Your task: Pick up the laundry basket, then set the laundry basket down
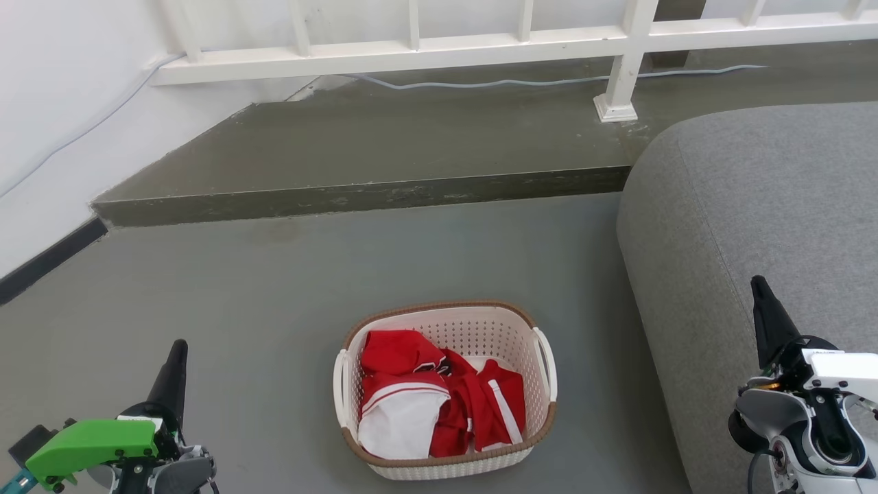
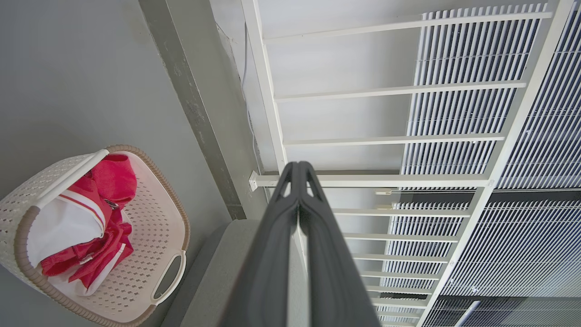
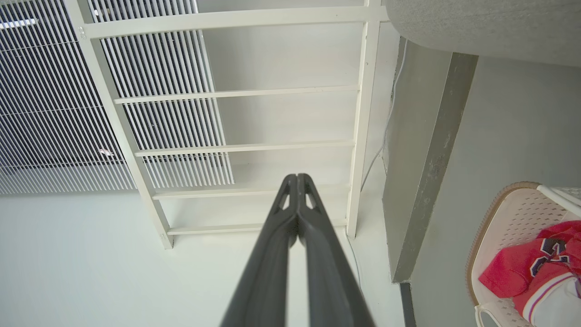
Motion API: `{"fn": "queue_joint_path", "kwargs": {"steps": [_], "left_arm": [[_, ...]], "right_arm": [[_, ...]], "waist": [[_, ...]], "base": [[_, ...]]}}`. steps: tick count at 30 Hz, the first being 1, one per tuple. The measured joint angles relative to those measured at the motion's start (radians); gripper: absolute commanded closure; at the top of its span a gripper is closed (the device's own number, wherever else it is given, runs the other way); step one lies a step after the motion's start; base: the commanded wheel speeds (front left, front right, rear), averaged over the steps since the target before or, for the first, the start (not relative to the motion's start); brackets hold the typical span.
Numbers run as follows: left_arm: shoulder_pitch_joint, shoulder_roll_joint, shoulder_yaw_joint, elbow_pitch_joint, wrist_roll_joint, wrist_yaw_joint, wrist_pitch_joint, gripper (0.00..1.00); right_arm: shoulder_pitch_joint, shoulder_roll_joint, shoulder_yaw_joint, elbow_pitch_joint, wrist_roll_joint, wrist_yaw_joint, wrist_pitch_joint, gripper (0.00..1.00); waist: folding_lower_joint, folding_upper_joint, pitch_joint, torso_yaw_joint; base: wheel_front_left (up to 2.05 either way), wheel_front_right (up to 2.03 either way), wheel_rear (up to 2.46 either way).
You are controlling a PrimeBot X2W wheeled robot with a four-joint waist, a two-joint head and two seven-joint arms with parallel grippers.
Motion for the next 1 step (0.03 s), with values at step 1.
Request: {"fn": "queue_joint_path", "kwargs": {"steps": [1], "left_arm": [[0.000,0.000,0.000,0.000,0.000,0.000,0.000,1.00]], "right_arm": [[0.000,0.000,0.000,0.000,0.000,0.000,0.000,1.00]], "waist": [[0.0000,0.0000,0.000,0.000]], "base": [[0.00,0.00,0.00]]}}
